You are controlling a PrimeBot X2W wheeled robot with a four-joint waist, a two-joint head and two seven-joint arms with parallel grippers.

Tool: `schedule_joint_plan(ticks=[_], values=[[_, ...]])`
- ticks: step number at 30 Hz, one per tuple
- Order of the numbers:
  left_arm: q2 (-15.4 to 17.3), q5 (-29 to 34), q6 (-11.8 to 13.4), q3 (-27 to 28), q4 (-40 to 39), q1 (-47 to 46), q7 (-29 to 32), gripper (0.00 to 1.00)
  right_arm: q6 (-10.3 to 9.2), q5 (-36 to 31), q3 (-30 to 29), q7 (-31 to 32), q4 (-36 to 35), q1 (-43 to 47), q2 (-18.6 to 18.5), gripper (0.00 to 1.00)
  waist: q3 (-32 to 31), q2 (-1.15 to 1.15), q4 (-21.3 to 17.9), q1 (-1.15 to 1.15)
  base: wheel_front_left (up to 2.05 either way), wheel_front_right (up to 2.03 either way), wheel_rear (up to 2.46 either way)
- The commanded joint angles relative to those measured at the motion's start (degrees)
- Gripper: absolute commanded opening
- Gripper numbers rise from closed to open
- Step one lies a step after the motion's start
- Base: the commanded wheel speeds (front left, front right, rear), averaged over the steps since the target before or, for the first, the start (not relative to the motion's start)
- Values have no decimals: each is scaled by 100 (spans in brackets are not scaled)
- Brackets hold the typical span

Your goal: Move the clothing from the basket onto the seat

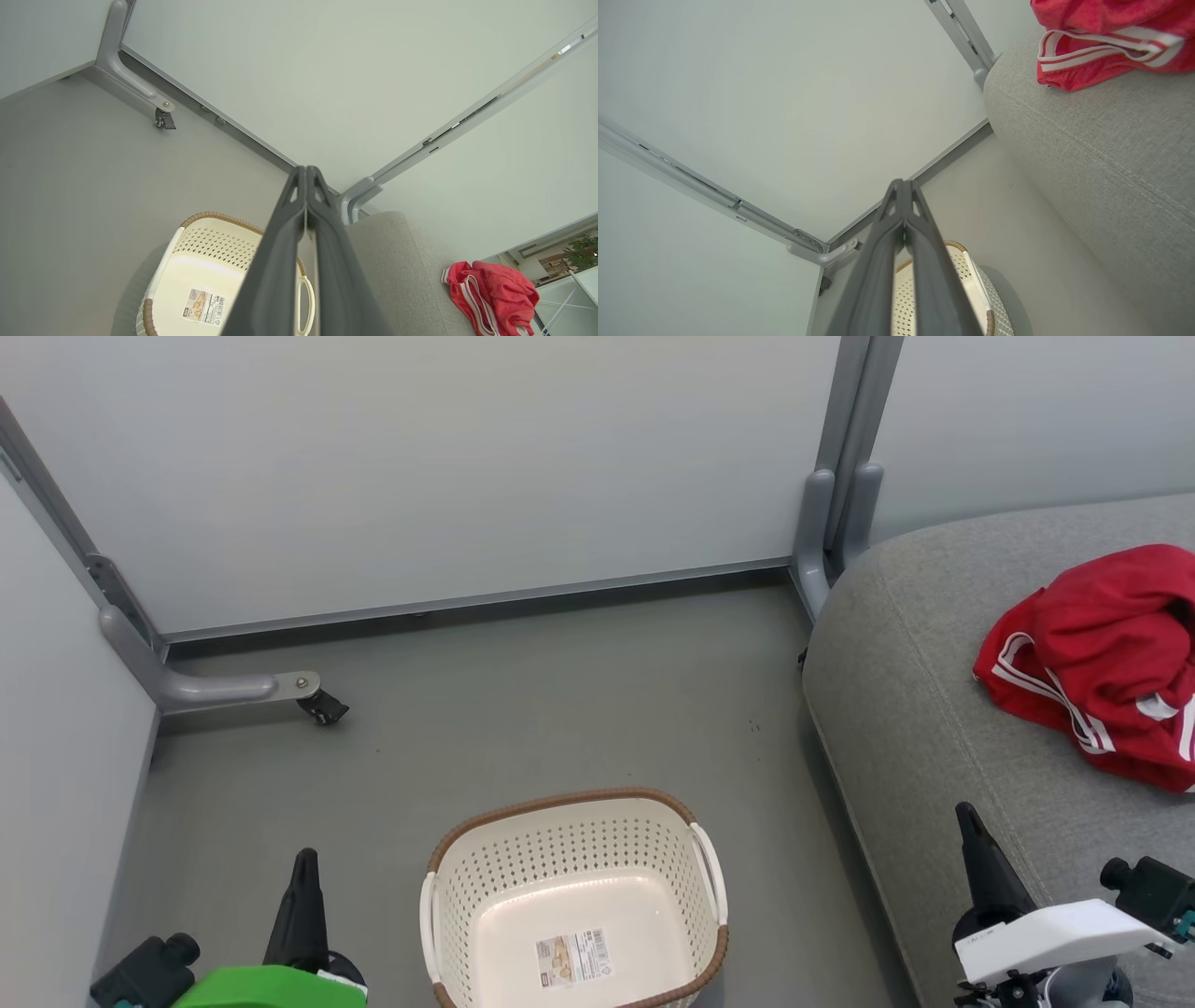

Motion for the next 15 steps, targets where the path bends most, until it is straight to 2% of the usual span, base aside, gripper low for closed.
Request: schedule_joint_plan(ticks=[1,15], values=[[60,-220,-46,54,-31,-191,34,0,-1,202,-43,48,-35,-173,-21,0,5,0,0,0,0,0,0],[83,-1186,-170,209,100,-407,258,0,-2,1154,-152,289,64,-308,3,0,54,0,0,0,0,0,0]])
